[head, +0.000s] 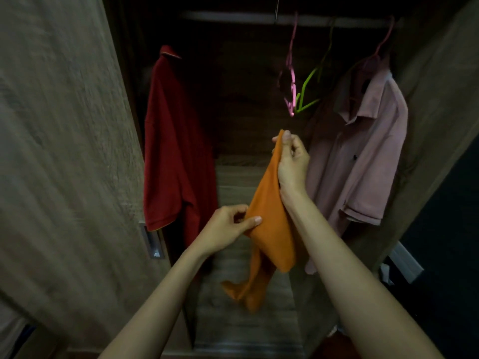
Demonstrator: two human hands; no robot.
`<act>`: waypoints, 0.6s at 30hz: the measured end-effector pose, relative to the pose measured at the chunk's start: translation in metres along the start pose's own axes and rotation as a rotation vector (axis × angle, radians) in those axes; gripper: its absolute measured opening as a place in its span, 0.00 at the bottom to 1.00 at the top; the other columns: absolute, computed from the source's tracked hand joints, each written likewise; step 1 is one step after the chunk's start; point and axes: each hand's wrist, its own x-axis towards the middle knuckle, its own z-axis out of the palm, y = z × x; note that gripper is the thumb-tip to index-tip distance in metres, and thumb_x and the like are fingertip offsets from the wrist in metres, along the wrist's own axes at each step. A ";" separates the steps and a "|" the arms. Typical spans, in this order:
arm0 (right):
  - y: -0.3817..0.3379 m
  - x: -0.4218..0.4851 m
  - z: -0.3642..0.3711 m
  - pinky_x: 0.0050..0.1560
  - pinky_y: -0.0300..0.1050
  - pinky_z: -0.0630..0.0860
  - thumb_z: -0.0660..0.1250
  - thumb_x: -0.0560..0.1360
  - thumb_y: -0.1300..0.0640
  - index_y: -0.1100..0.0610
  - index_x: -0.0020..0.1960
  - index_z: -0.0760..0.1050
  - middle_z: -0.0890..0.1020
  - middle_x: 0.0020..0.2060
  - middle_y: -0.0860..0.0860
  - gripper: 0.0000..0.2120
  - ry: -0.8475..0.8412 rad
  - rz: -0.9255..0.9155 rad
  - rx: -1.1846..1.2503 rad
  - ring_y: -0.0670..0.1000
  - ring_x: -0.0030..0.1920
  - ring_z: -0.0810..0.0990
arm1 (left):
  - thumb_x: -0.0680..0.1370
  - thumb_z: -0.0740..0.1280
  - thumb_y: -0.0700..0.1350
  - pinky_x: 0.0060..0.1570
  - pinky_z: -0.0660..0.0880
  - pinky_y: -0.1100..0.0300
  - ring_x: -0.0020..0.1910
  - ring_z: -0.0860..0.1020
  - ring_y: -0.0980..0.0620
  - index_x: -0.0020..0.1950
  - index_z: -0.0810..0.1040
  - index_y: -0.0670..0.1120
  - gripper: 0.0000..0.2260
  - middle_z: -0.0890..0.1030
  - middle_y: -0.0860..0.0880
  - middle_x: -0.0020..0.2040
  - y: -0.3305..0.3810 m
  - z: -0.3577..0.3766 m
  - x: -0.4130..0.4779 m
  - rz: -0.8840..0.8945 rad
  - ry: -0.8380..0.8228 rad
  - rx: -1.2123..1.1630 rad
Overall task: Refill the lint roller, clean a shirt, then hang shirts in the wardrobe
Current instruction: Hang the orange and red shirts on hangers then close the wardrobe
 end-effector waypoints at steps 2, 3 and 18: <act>0.002 0.004 -0.006 0.27 0.43 0.62 0.57 0.81 0.50 0.49 0.39 0.75 0.68 0.29 0.56 0.15 0.016 0.000 -0.014 0.45 0.25 0.65 | 0.78 0.68 0.45 0.51 0.78 0.58 0.46 0.82 0.53 0.47 0.80 0.39 0.09 0.84 0.46 0.44 -0.001 -0.005 0.000 0.024 0.031 -0.076; 0.003 0.005 -0.009 0.28 0.43 0.63 0.57 0.81 0.50 0.50 0.39 0.76 0.69 0.28 0.54 0.15 0.031 0.002 -0.019 0.45 0.26 0.65 | 0.79 0.67 0.43 0.47 0.76 0.64 0.41 0.79 0.56 0.44 0.78 0.39 0.08 0.81 0.49 0.40 0.001 -0.008 0.000 0.044 0.062 -0.111; 0.029 0.021 -0.054 0.34 0.42 0.62 0.56 0.81 0.48 0.49 0.34 0.65 0.65 0.29 0.47 0.17 0.203 0.028 -0.080 0.44 0.31 0.64 | 0.78 0.67 0.53 0.38 0.72 0.62 0.34 0.75 0.56 0.42 0.77 0.41 0.16 0.75 0.49 0.35 0.037 -0.052 0.038 0.112 0.247 -0.052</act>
